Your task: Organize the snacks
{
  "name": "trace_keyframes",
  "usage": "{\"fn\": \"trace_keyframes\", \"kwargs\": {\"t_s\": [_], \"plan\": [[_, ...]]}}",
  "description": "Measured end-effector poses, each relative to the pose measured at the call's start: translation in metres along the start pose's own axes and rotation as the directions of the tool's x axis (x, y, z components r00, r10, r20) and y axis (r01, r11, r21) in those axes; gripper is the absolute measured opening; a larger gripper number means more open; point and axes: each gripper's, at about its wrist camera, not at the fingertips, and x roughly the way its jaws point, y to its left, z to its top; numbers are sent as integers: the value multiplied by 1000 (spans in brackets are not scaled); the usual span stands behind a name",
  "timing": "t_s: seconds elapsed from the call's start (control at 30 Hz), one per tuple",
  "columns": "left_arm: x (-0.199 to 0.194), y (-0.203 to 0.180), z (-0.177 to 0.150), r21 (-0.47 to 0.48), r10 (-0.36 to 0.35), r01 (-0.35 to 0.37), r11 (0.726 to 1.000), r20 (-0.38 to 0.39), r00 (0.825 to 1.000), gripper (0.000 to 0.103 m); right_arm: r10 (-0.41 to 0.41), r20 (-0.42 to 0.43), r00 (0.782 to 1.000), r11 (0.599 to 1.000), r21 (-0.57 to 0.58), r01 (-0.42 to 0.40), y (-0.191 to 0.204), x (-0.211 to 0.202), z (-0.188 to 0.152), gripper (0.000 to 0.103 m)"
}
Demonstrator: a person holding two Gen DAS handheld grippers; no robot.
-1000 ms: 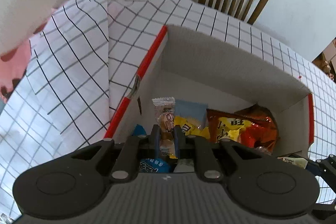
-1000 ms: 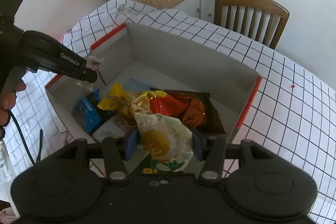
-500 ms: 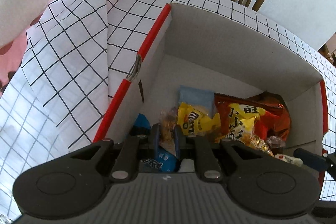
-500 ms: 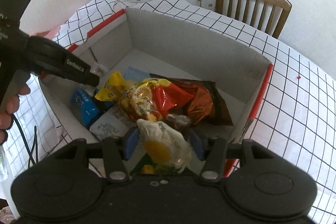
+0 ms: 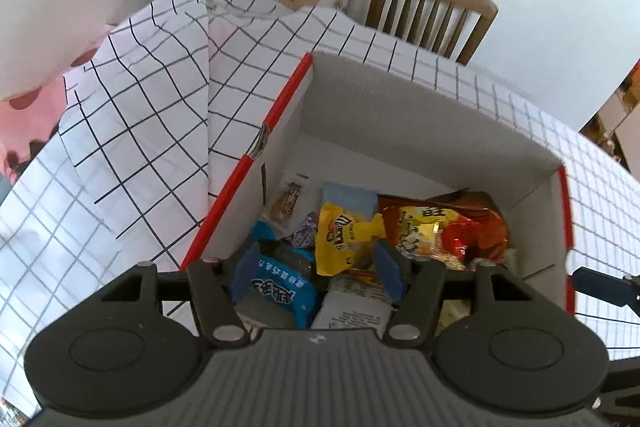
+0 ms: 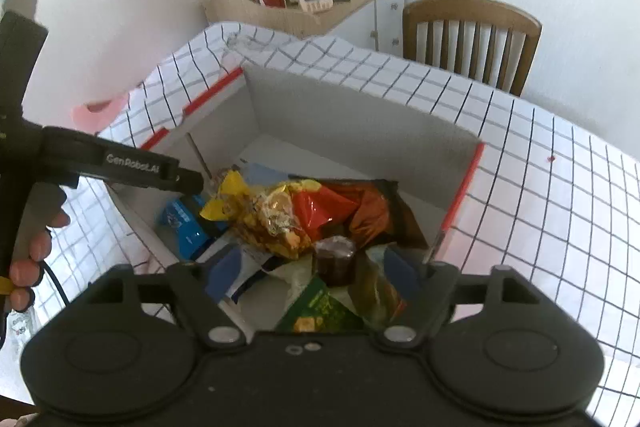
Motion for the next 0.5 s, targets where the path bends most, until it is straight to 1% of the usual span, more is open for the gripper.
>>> {"fn": "trace_keyframes", "kwargs": {"t_s": [0.07, 0.17, 0.33, 0.5], "plan": [[-10, 0, -3, -2, -4, 4, 1000, 30, 1000, 66, 11, 17, 1000, 1000, 4, -12, -1, -7, 0, 85], [-28, -4, -9, 2, -7, 7, 1000, 77, 997, 67, 27, 51, 998, 1000, 8, -27, -2, -20, -2, 91], [-57, -16, -20, 29, -10, 6, 1000, 155, 988, 68, 58, 101, 993, 998, 10, -60, -4, -44, -4, 94], [-85, -35, -34, 65, -22, 7, 998, 229, 973, 75, 78, 154, 985, 997, 6, -80, -10, -71, -7, 96]]}}
